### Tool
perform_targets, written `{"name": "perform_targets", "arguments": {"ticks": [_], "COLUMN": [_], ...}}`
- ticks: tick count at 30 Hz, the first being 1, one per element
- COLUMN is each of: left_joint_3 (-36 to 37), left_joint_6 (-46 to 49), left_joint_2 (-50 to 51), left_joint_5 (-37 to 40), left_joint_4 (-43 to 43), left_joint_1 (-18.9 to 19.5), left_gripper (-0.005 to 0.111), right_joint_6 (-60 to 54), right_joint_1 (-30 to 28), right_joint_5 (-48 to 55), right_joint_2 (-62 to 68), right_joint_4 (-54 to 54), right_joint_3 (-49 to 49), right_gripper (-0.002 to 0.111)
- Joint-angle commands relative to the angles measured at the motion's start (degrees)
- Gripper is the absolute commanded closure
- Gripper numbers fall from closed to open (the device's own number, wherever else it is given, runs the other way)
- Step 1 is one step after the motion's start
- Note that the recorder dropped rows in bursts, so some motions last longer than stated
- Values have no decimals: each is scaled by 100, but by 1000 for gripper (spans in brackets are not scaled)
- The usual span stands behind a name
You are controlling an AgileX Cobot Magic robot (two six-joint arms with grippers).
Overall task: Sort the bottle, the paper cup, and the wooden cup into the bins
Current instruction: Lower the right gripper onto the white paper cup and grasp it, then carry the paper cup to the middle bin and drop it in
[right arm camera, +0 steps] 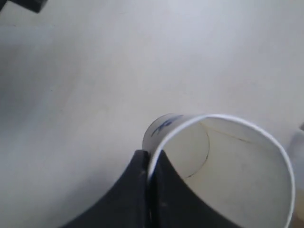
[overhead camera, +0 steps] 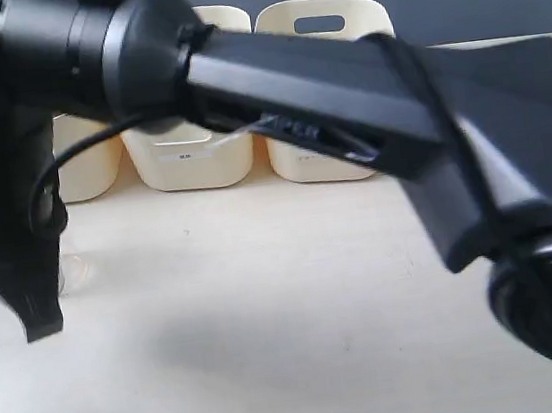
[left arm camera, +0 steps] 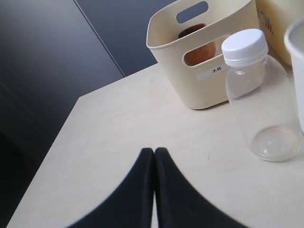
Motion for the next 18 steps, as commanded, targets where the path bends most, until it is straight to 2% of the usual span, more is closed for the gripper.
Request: {"name": "perform_targets", "arguments": {"ticks": [1,7,12,18], "left_joint_3": [9,9,9,9], "left_joint_6": [-8,2,2,-9], "left_joint_2": [-19,-19,-19,-19], "left_joint_5": [-2,-15,-15,-15], "left_joint_4": [11,11,11,11], "left_joint_1": [-30,-30,-30,-30], "left_gripper": [107,107,107,107], "right_joint_6": [584,856,1218,1258], "right_joint_1": [-137,-811,-1659,-2483], "right_joint_5": [51,-78,-1022,-2338], "right_joint_2": [-707,-1221,-968,-394], "right_joint_4": [-634,-649,-522,230], "right_joint_3": [-23,-23,-23,-23], "right_gripper": [108,108,108,108]}}
